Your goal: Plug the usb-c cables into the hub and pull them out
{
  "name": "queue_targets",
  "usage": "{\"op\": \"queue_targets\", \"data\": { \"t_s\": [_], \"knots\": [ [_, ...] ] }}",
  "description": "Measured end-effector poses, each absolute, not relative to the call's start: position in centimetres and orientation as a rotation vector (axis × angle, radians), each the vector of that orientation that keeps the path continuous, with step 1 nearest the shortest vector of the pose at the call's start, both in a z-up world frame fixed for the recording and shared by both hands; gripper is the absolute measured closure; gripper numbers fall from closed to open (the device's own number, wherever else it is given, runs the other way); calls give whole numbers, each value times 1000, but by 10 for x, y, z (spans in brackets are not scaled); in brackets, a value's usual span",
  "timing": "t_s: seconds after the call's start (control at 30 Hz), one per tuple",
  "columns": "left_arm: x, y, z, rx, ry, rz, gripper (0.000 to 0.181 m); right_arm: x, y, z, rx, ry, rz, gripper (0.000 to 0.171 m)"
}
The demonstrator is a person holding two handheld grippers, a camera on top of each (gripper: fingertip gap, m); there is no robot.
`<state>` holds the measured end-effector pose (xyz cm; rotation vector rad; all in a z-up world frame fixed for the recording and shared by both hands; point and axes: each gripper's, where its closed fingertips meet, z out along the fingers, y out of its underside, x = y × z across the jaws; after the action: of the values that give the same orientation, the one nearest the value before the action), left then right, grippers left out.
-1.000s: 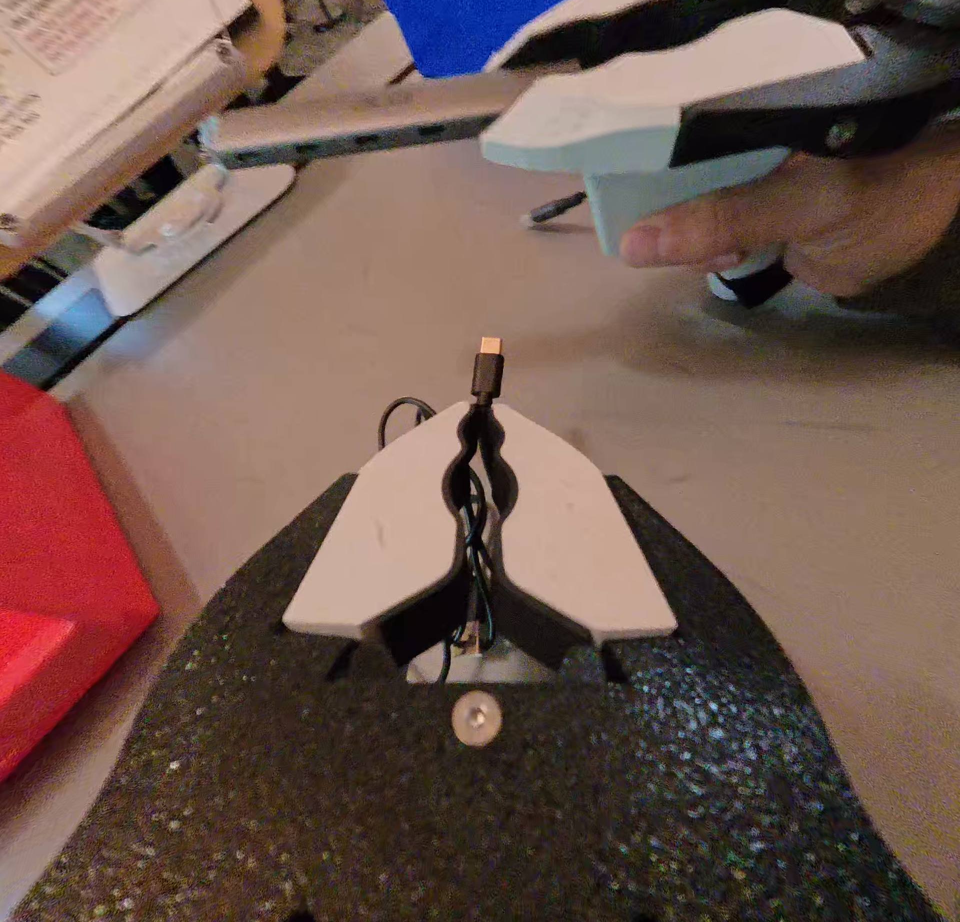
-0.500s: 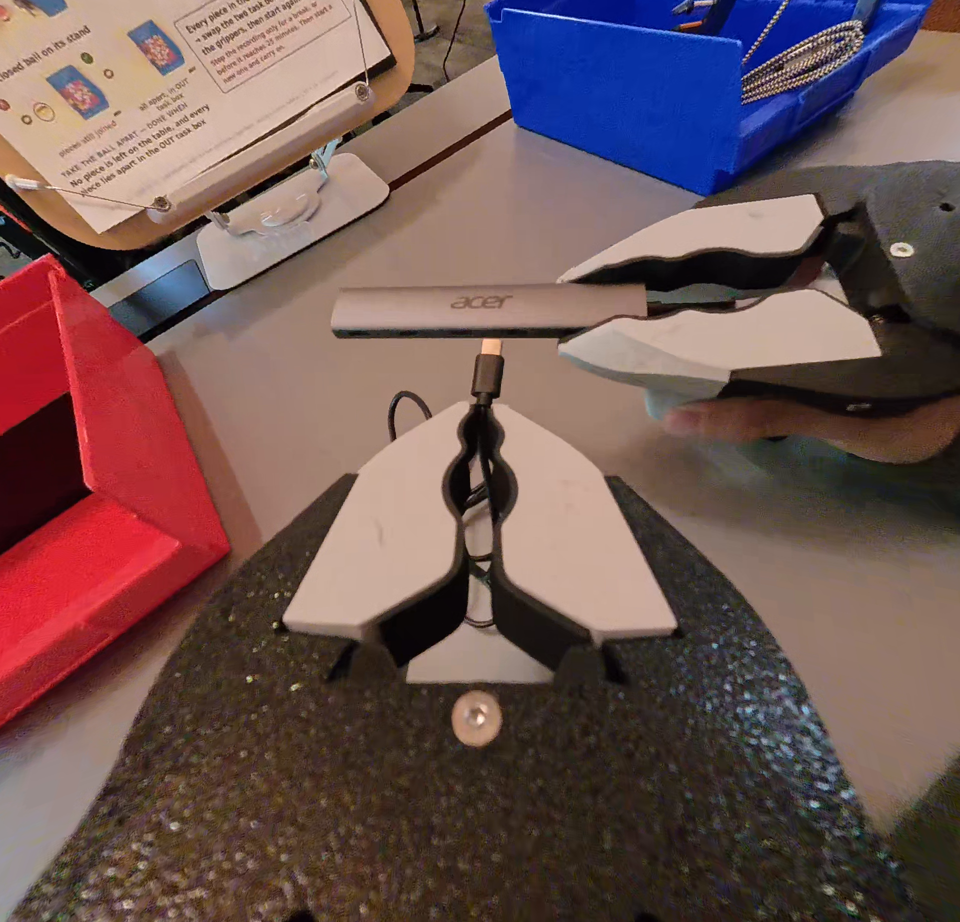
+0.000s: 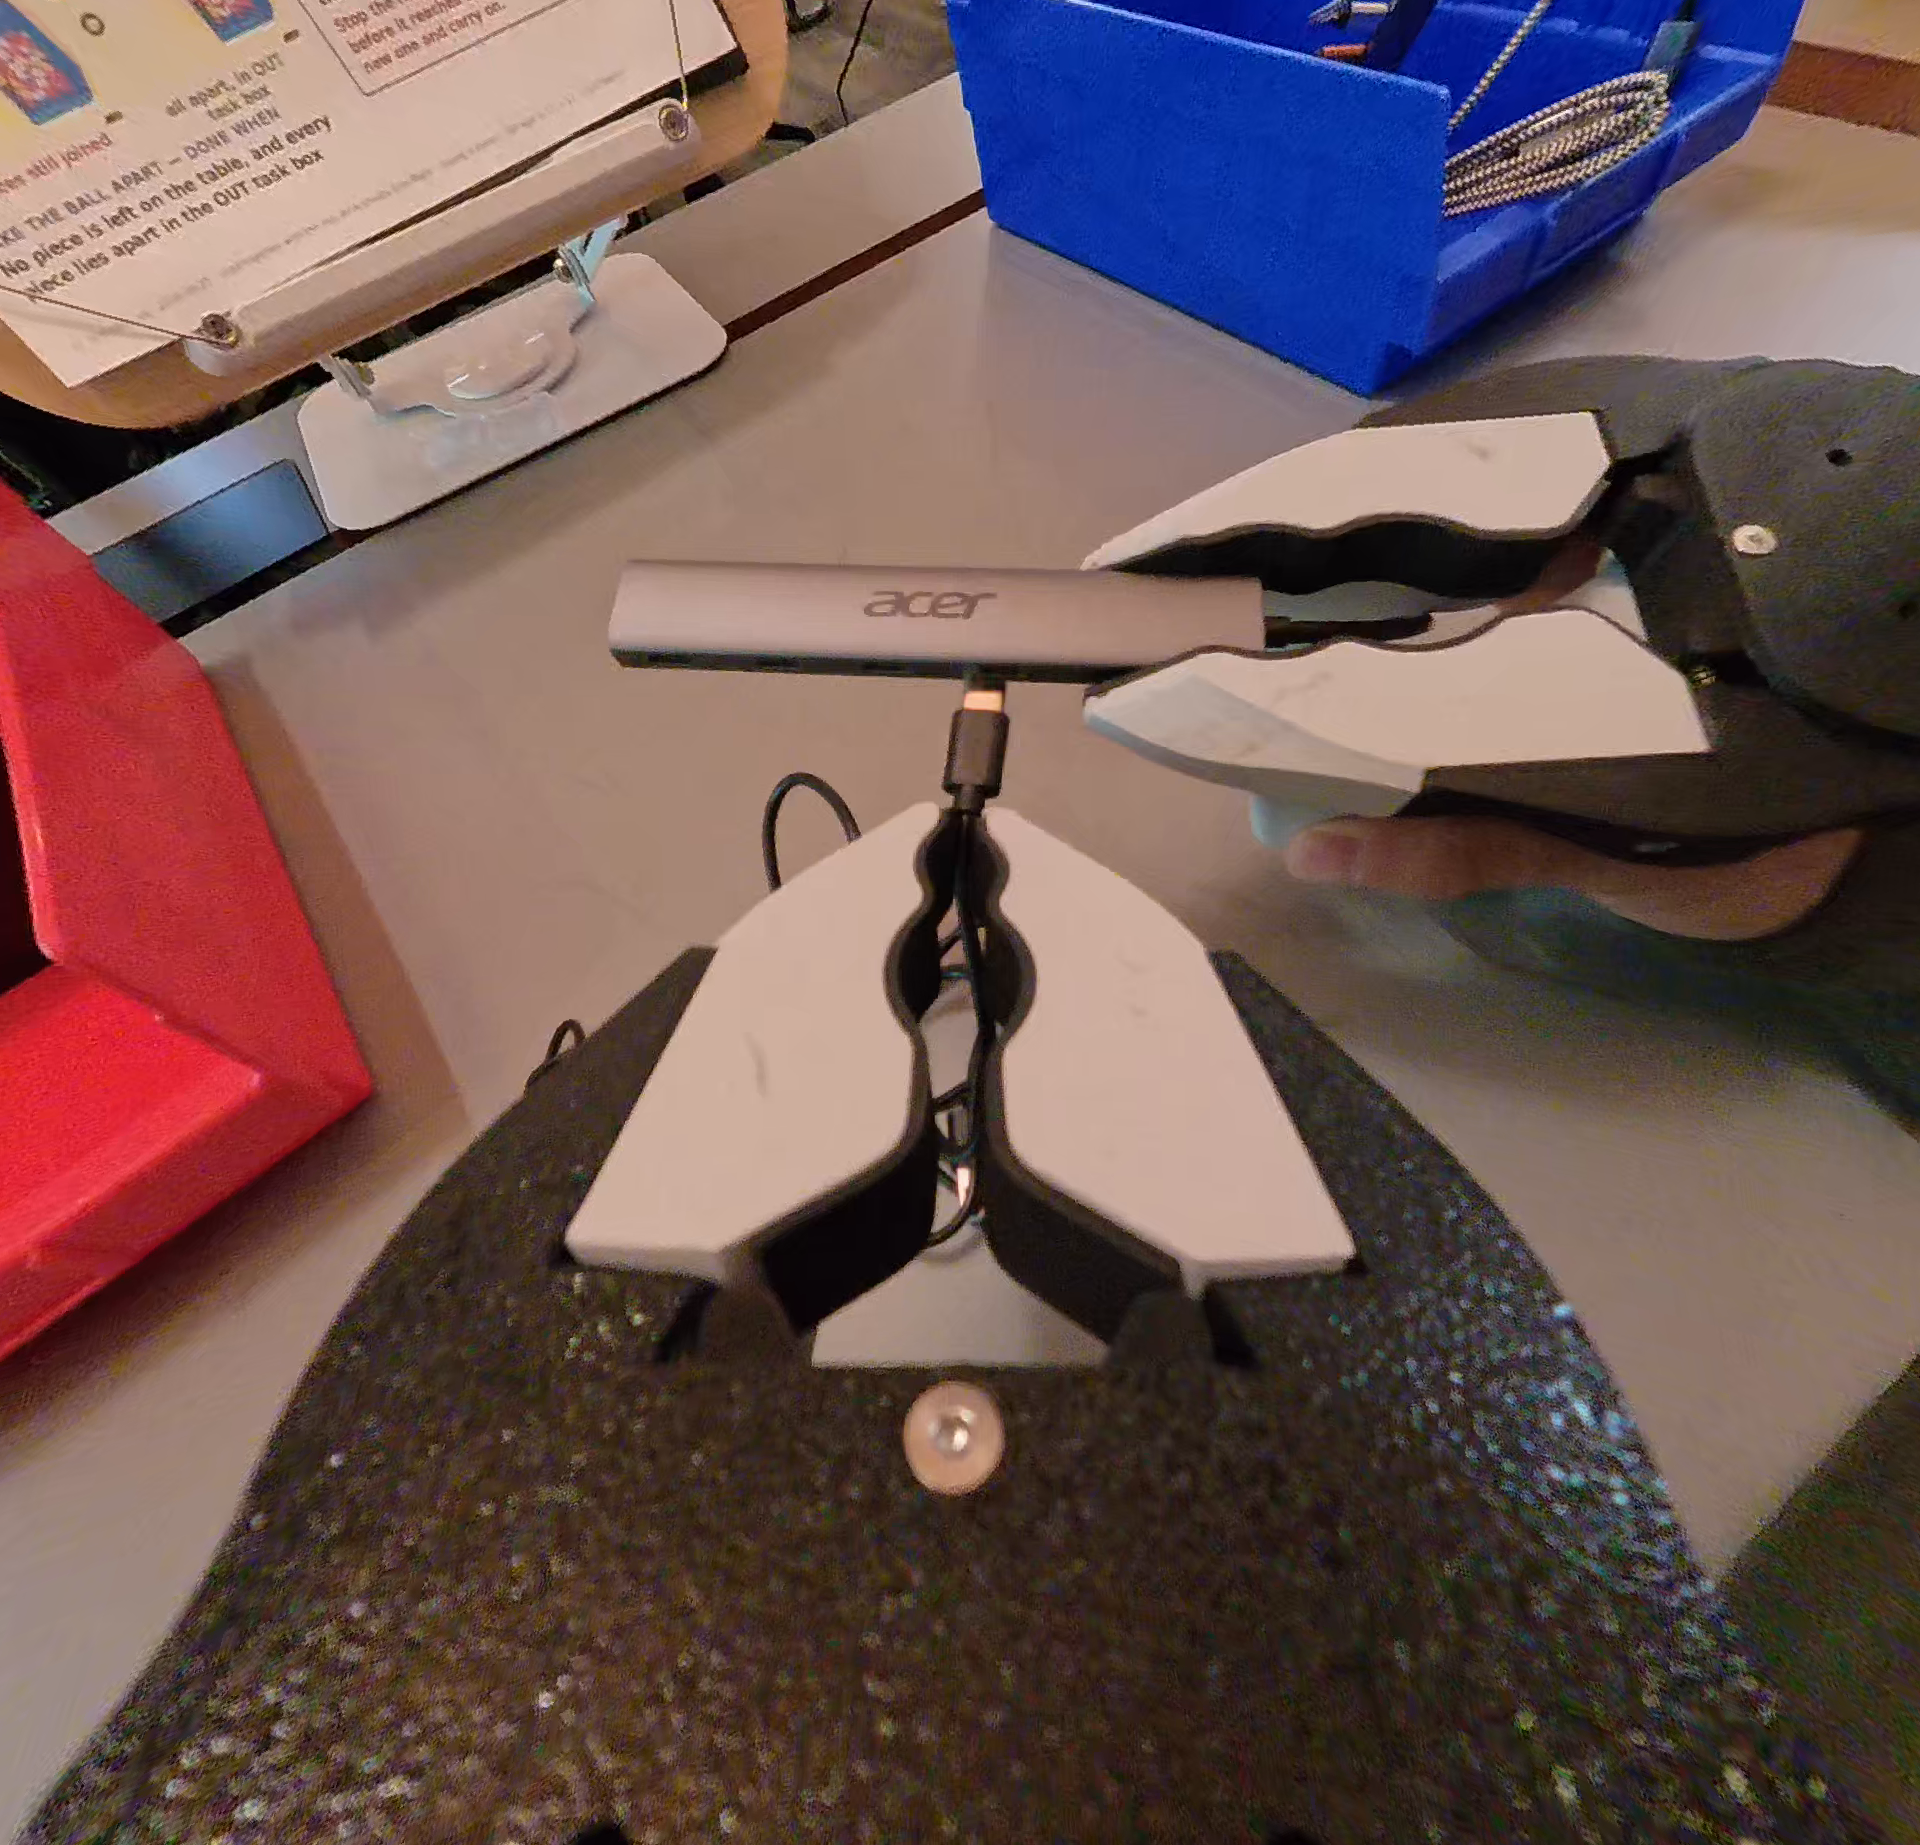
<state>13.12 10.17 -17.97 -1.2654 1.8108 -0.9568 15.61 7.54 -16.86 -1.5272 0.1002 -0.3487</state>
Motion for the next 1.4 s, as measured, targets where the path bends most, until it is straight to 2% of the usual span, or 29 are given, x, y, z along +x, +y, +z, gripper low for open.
{"op": "queue_targets", "data": {
  "t_s": [0.5, 0.73, 0.9, 1.03, 1.4],
  "knots": [
    [133, 98, -177, -1258, 1772, -998, 179, 155, 76, -170, -1535, 93, -364, 147],
    [143, 91, -168, -1075, 1651, -1141, 178, 164, 70, -164, -1484, 167, -277, 147],
    [147, 94, -167, -1007, 1586, -1190, 164, 165, 68, -163, -1469, 178, -265, 147],
    [145, 88, -164, -988, 1578, -1263, 162, 164, 69, -163, -1471, 166, -263, 147],
    [147, 84, -166, -988, 1548, -1246, 171, 162, 70, -162, -1468, 155, -286, 147]
  ]
}}
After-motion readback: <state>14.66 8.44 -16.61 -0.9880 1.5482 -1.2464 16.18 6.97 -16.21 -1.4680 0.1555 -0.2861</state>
